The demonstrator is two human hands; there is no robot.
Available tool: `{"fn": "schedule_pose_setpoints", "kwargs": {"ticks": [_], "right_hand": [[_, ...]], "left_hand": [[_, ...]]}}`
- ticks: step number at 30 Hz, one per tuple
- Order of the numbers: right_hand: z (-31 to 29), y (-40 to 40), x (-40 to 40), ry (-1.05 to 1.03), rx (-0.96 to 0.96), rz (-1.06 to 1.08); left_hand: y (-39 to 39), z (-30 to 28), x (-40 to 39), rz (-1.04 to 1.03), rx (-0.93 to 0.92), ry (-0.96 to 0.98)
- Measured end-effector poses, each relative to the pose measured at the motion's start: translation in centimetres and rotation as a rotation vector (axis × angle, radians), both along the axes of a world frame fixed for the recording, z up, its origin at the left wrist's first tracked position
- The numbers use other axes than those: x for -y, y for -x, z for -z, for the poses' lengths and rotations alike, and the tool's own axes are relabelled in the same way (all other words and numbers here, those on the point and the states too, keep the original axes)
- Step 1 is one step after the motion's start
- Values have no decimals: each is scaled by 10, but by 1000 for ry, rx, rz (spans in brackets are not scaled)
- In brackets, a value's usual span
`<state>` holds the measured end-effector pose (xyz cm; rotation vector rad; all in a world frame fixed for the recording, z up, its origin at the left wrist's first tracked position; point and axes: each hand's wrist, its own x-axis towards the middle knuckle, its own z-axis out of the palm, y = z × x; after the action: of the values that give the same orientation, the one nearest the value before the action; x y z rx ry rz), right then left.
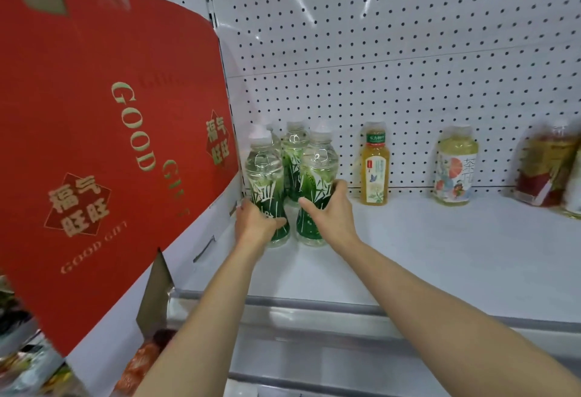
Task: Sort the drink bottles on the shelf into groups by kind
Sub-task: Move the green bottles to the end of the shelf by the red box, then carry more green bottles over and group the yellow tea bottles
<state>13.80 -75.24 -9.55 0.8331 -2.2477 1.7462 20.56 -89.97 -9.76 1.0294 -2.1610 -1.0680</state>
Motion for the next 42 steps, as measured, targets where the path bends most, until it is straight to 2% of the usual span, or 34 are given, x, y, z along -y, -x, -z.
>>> {"fn": "schedule_pose_setpoints", "kwargs": {"ticks": [2, 6, 10, 19, 32, 37, 39, 42], "right_hand": [[2, 6, 13, -35, -24, 35], [-1, 15, 35, -245, -62, 206], [-4, 23, 52, -333, -113, 287], [-4, 34, 76, -371, -146, 322], [6, 36, 68, -392, -78, 329], [-4, 27, 19, -406, -253, 380], [-9, 23, -8, -421, -322, 396], [-11, 17, -54, -438, -421, 454]], "left_hand": [[2, 2, 8, 27, 13, 29], [12, -6, 22, 30, 42, 109], [21, -7, 30, 12, 52, 140], [32, 1, 45, 28, -36, 155], [34, 7, 42, 45, 4, 260], [11, -8, 6, -127, -112, 633], [6, -15, -13, -56, -161, 731], [5, -22, -46, 160, -132, 837]]}}
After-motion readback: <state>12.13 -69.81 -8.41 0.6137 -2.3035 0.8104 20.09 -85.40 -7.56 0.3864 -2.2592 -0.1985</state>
